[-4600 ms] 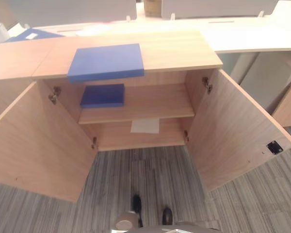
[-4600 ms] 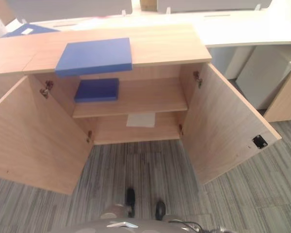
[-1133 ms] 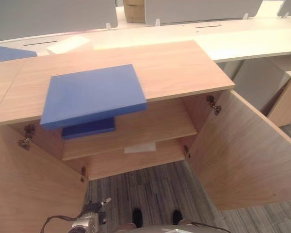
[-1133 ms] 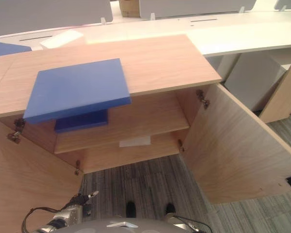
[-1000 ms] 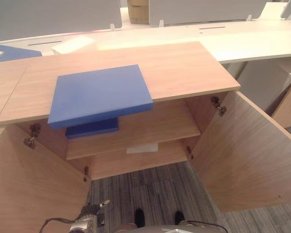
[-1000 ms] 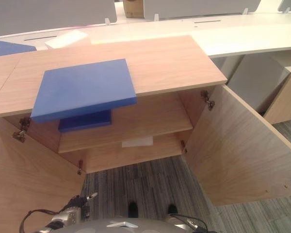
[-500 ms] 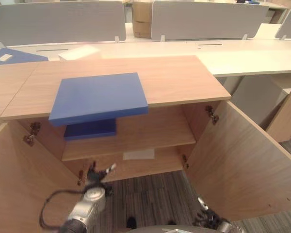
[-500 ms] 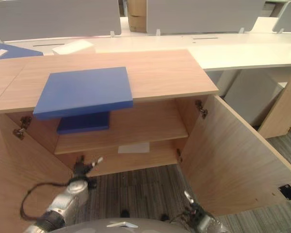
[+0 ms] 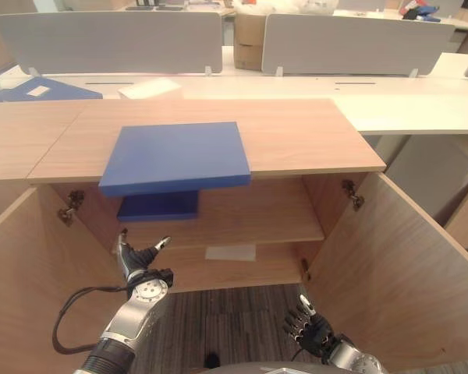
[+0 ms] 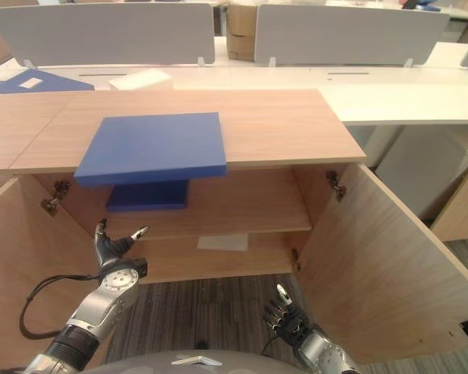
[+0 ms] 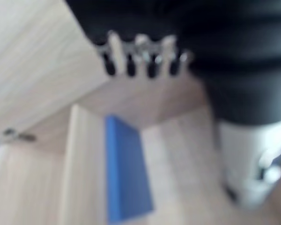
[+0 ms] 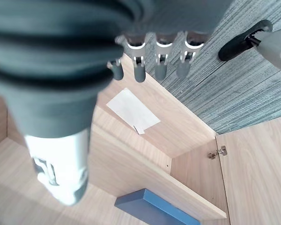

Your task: Put the empty folder in the office cabinet

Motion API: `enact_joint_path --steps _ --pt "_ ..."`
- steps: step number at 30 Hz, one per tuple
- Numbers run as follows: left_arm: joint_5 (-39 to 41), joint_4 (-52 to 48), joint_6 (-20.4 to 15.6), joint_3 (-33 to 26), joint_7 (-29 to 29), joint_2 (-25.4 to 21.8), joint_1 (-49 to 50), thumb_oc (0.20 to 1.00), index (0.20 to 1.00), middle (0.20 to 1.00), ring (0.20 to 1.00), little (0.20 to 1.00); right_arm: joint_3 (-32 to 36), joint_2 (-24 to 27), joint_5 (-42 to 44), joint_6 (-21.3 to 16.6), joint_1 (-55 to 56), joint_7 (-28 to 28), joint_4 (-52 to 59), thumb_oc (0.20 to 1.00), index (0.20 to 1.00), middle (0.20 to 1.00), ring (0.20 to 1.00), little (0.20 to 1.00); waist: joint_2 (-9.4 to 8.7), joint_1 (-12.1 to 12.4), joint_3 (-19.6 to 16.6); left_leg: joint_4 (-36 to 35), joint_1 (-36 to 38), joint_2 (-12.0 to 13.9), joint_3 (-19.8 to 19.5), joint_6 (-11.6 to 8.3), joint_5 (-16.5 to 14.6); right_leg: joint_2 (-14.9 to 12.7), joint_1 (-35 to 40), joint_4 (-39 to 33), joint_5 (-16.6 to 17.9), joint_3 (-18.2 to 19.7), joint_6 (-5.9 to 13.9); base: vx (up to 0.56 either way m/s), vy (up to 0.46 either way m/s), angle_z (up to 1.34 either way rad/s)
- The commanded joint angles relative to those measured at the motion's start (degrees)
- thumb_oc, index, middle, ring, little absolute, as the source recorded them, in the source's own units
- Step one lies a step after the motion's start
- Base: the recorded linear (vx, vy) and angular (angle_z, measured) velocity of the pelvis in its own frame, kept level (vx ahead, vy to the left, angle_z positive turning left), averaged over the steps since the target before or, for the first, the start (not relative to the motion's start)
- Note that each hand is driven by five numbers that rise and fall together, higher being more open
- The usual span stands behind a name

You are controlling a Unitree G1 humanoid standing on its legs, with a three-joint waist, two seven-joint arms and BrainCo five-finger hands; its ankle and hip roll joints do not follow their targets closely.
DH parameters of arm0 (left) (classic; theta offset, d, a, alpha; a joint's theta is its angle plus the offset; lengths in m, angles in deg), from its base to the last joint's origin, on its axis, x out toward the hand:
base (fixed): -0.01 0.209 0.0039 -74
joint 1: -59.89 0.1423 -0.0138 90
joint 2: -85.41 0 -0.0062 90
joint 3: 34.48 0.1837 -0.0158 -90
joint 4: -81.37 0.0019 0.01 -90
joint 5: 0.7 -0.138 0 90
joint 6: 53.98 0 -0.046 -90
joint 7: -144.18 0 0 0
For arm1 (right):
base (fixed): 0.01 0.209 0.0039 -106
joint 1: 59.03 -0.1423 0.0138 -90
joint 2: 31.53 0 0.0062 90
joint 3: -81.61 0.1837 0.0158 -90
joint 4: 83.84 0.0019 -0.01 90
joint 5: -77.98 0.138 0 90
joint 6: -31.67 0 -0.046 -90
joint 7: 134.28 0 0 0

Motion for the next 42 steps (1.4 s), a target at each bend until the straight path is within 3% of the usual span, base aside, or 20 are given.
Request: enact_joint_path --steps 1,4,9,17,26,33,42 --pt "-9.7 -0.6 0.8 -1.5 3.2 -3.6 -2.7 1.000 1.000 1.000 1.000 1.000 -0.2 -1.1 2.5 -3.2 -2.4 0.0 0.7 1.000 1.000 1.000 1.000 1.000 -1.40 0.9 1.6 0.1 2.0 -1.0 1.2 0.51 -7.7 -1.8 -0.2 -0.3 -0.2 1.8 2.72 -0.02 -0.044 0.13" --pt "-21.7 -1.2 3.9 -1.7 5.4 -6.2 -2.2 1.000 1.000 1.000 1.000 1.000 -0.1 -1.1 4.0 -2.9 -2.7 -0.5 0.0 1.000 1.000 1.000 1.000 1.000 -1.42 1.3 1.4 0.1 1.9 -0.9 0.9 0.36 -7.6 -1.7 -0.1 -0.3 -0.4 1.5 2.59 -0.03 -0.035 0.13" --pt "-38.8 -4.9 8.6 -3.0 0.5 -13.0 -3.5 1.000 1.000 1.000 1.000 1.000 2.4 -0.9 10.6 1.3 -2.5 3.6 -4.3 1.000 1.000 1.000 1.000 1.000 -0.87 1.7 0.8 0.1 1.6 -0.5 0.8 0.09 -7.6 -1.7 0.0 -0.3 -1.0 1.0 2.57 -0.03 -0.022 0.04" --pt "-55.2 -8.4 7.4 -3.5 -6.9 -20.3 -5.7 1.000 1.000 1.000 1.000 1.000 4.3 -0.2 9.9 4.2 -3.1 6.5 -8.3 1.000 1.000 1.000 1.000 1.000 0.38 1.6 -0.2 0.1 1.4 -0.1 0.6 -0.44 -7.4 -1.7 0.4 -0.3 -1.6 0.5 2.51 0.00 -0.002 0.00" --pt "-61.3 -8.1 3.9 -0.1 -11.9 -23.1 -9.0 1.000 1.000 1.000 1.000 1.000 4.7 0.0 9.2 4.7 -4.1 7.1 -11.2 1.000 1.000 1.000 1.000 1.000 1.67 0.5 -0.9 0.1 1.5 0.5 1.1 -0.83 -7.3 -1.8 0.3 -0.3 -1.8 1.0 2.55 0.00 0.000 0.00" --pt "-65.8 -7.3 3.5 4.1 -14.4 -23.7 -10.8 1.000 1.000 1.000 1.000 1.000 5.4 0.6 8.5 4.9 -4.4 7.1 -13.3 1.000 1.000 1.000 1.000 1.000 2.51 -0.6 -1.2 0.1 1.7 0.8 2.0 -0.88 -7.5 -1.9 0.1 -0.3 -1.8 1.6 2.63 -0.01 0.010 -0.03" --pt "-65.7 -3.7 4.3 7.1 -13.5 -23.5 -12.8 1.000 1.000 1.000 1.000 1.000 6.4 1.0 7.2 5.1 -4.2 7.4 -14.4 1.000 1.000 1.000 1.000 1.000 2.93 -1.9 -1.4 0.1 2.0 1.0 3.5 -0.92 -7.9 -2.2 -0.2 -0.3 -1.6 2.4 2.96 0.00 0.015 -0.06"
